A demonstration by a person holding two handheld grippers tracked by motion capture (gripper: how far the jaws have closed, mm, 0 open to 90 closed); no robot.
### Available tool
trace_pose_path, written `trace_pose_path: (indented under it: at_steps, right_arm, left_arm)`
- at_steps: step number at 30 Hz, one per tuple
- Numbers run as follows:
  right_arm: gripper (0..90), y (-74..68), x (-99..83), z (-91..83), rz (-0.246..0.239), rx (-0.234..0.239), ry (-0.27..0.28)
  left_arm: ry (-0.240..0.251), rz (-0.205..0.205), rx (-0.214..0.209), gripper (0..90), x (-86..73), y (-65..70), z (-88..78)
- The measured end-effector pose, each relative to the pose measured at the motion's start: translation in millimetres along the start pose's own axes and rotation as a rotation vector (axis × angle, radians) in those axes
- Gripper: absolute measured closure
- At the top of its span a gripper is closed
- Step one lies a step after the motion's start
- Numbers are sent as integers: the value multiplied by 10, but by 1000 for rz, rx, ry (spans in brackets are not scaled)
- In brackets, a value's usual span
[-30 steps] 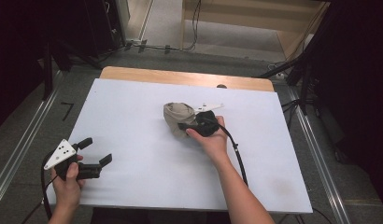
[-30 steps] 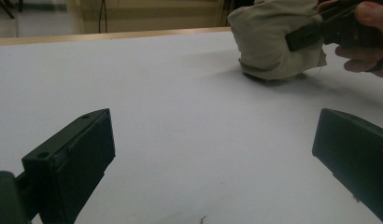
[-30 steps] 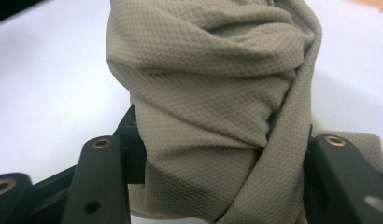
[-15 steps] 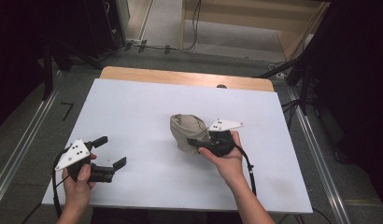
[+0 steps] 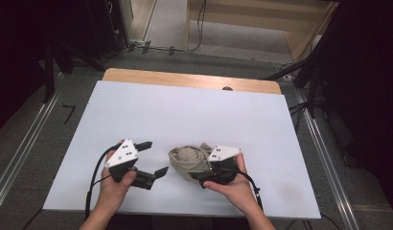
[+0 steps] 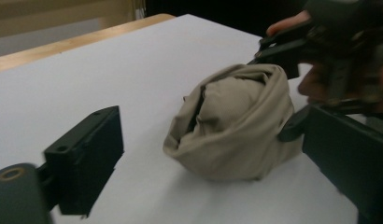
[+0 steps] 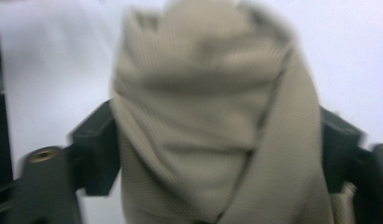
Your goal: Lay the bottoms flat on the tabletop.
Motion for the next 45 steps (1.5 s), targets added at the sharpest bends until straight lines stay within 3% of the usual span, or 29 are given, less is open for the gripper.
trace_pose_path:
  at_steps: [2, 3, 4, 5, 7, 8, 10, 12, 13, 14, 16, 17, 18, 19, 21, 23, 25, 26, 30, 33, 34, 35, 36, 37, 38, 39, 42, 44, 45]
  right_arm:
    - [156, -19, 29, -97, 16, 25, 47]
    - [156, -6, 47, -226, 31, 29, 87]
    - [156, -6, 47, -226, 31, 29, 87]
    - [174, 32, 35, -349, 44, 18, 108]
    - [203, 60, 14, -403, 46, 14, 115]
    - [264, 117, -55, -486, 55, 8, 118]
    - [289, 150, -95, -498, 64, 5, 112]
    - [381, 213, -178, -465, 93, -16, 77]
    - [422, 250, -226, -415, 108, -20, 52]
    - [502, 290, -276, -326, 129, -11, 10]
    - [615, 308, -300, -238, 130, -13, -29]
    - [721, 310, -300, -216, 124, -19, -40]
    - [721, 310, -300, -216, 124, -19, -40]
    - [814, 314, -292, -209, 123, -18, -37]
    - [868, 383, -238, -290, 161, -45, 12]
    - [871, 419, -220, -347, 186, -62, 39]
    - [875, 530, -191, -525, 222, -120, 90]
    - [875, 530, -191, -525, 222, -120, 90]
    - [877, 648, -198, -718, 246, -184, 119]
    - [876, 691, -205, -753, 238, -216, 110]
    - [874, 691, -207, -731, 235, -231, 103]
    - [858, 685, -210, -699, 241, -271, 97]
    - [812, 689, -210, -687, 241, -285, 100]
    - [720, 695, -206, -685, 252, -264, 115]
    - [555, 670, -182, -697, 257, -216, 162]
    - [555, 670, -182, -697, 257, -216, 162]
    - [469, 538, -111, -654, 190, -130, 185]
    - [422, 453, -69, -553, 164, -98, 171]
    - [390, 401, -49, -472, 147, -93, 163]
  left_arm:
    - [-13, -7, -30, 98, 31, 6, 144]
    - [-17, -14, -31, 154, 45, 18, 205]
    - [-22, -17, -32, 154, 61, 32, 263]
    - [-28, -14, -43, 190, 78, 54, 316]
    - [-43, 5, -67, 255, 114, 127, 412]
    - [-74, 43, -94, 268, 141, 219, 496]
    - [-104, 68, -94, 275, 144, 260, 544]
    - [-169, 109, -61, 371, 122, 312, 636]
    - [-182, 107, -47, 440, 111, 306, 653]
    - [-175, 59, -41, 624, 92, 254, 641]
    - [-164, 27, -81, 833, 75, 196, 589]
    - [-164, 27, -81, 853, 75, 196, 589]
    - [-165, 50, -82, 853, 68, 190, 554]
    - [-156, 56, -91, 860, 59, 183, 516]
    - [-138, 38, -94, 867, 22, 123, 409]
    - [-126, 7, -76, 868, -48, 8, 272]
    - [-123, -55, -20, 868, -207, -198, 55]
    - [-123, -55, -20, 868, -207, -198, 55]
    - [-136, -118, 54, 867, -406, -454, -146]
    - [-142, -165, 43, 847, -459, -570, -144]
    - [-153, -166, 80, 797, -433, -570, -134]
    - [-152, -164, 113, 637, -408, -561, -144]
    - [-123, -167, 119, 531, -367, -551, -180]
    - [-86, -175, 97, 479, -320, -536, -232]
    - [-54, -182, 78, 421, -272, -503, -284]
    - [-37, -171, 65, 421, -226, -457, -332]
    - [-10, -121, -6, 419, -107, -218, -410]
    - [-18, -111, -61, 395, -78, -68, -370]
    - [-44, -97, -84, 355, -76, 11, -317]
Point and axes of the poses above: each handheld gripper's, and its own axes: z roughly forward along the jaws, x roughly out of its top, y roughly to its right, the point moved 1 cm from there along z, roughly forward along the jaws, and after that the axes turned 13 degrees about z, right-handed, at the moved point
